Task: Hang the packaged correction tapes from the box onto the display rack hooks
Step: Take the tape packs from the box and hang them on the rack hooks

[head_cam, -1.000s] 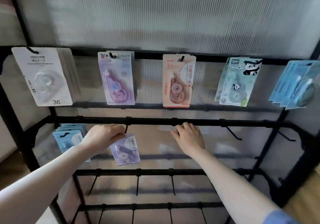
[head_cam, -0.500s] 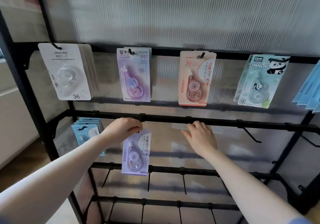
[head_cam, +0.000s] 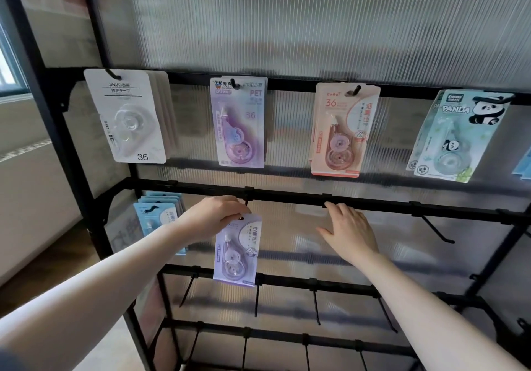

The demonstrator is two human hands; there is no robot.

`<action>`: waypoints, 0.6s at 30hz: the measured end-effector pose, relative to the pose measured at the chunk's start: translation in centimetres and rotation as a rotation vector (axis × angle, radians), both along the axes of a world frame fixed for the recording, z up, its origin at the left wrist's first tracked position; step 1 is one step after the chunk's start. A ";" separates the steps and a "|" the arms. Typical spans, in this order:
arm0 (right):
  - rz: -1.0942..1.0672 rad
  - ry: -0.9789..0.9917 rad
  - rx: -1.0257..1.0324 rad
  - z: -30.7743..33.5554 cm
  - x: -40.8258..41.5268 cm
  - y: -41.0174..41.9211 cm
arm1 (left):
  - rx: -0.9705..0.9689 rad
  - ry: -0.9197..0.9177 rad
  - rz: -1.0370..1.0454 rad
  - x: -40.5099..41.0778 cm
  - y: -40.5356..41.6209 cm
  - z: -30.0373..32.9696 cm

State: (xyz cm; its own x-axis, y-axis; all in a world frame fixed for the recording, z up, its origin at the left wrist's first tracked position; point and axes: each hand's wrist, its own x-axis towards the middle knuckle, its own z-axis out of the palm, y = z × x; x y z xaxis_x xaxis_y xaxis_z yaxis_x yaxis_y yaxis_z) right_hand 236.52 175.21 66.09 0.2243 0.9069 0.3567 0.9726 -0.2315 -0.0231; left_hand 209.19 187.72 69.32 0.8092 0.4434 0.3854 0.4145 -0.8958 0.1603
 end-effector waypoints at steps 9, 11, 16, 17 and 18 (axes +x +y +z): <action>-0.036 0.002 0.006 -0.3 0.0 0.1 | -0.036 -0.101 0.109 0.1 -0.5 -0.2; -0.036 0.000 0.009 -0.4 -0.2 0.0 | -0.054 -0.086 0.117 -0.3 -0.5 -0.3; -0.033 -0.012 0.010 -0.6 -0.2 -0.3 | -0.034 -0.062 0.086 -0.7 -0.4 -0.5; -0.034 -0.015 0.010 -0.6 -0.1 -0.4 | -0.028 -0.052 0.072 -0.6 -0.3 -0.5; -0.036 -0.017 0.012 -0.6 0.0 -0.4 | -0.015 -0.041 0.054 -0.6 -0.3 -0.5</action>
